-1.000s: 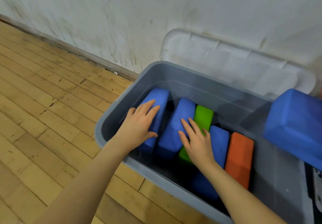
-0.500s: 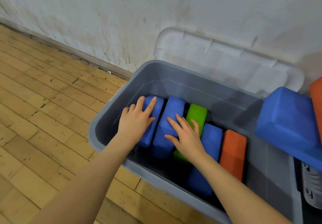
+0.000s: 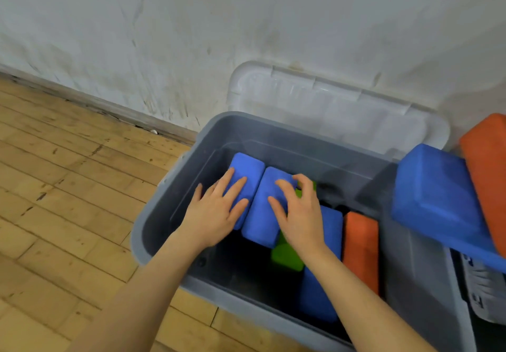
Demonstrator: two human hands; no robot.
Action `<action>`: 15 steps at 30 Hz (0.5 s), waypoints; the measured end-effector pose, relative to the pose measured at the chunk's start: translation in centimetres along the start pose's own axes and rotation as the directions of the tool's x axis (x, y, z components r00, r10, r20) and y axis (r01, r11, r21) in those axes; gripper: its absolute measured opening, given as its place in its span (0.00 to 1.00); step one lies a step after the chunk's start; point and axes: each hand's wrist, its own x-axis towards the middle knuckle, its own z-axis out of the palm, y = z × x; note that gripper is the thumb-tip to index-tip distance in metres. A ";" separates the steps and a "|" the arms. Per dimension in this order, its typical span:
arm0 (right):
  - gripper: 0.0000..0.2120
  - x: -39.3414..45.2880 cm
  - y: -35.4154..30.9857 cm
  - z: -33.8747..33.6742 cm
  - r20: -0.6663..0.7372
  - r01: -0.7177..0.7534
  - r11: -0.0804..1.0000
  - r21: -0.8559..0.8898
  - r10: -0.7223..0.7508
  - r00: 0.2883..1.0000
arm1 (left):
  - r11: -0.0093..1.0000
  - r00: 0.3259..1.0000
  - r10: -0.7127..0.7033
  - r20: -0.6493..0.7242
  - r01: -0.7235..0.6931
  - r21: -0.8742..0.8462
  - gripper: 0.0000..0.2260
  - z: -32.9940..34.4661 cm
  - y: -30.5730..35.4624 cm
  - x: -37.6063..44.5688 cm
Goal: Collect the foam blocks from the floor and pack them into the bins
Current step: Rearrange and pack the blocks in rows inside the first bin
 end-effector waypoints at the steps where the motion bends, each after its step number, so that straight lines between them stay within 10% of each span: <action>1: 0.21 -0.7 0.2 0.1 0.027 0.070 0.995 -0.068 -0.068 0.997 | 1.000 1.000 -0.011 0.010 0.011 0.017 0.33 0.2 -0.3 0.5; 5: 0.40 -1.4 1.2 0.9 0.257 0.138 0.956 -0.257 -0.070 0.964 | 0.995 0.999 -0.010 0.051 0.005 0.100 0.27 -0.1 -0.3 2.2; 10: 0.27 1.6 1.5 0.9 0.220 -0.084 0.996 0.009 0.080 0.972 | 1.000 1.000 0.025 0.010 -0.025 0.006 0.28 0.2 -0.2 2.2; 15: 0.35 1.5 0.9 1.3 0.281 -0.042 0.996 -0.084 0.064 0.957 | 0.986 0.991 0.093 0.095 -0.105 0.128 0.46 -0.4 -0.6 3.5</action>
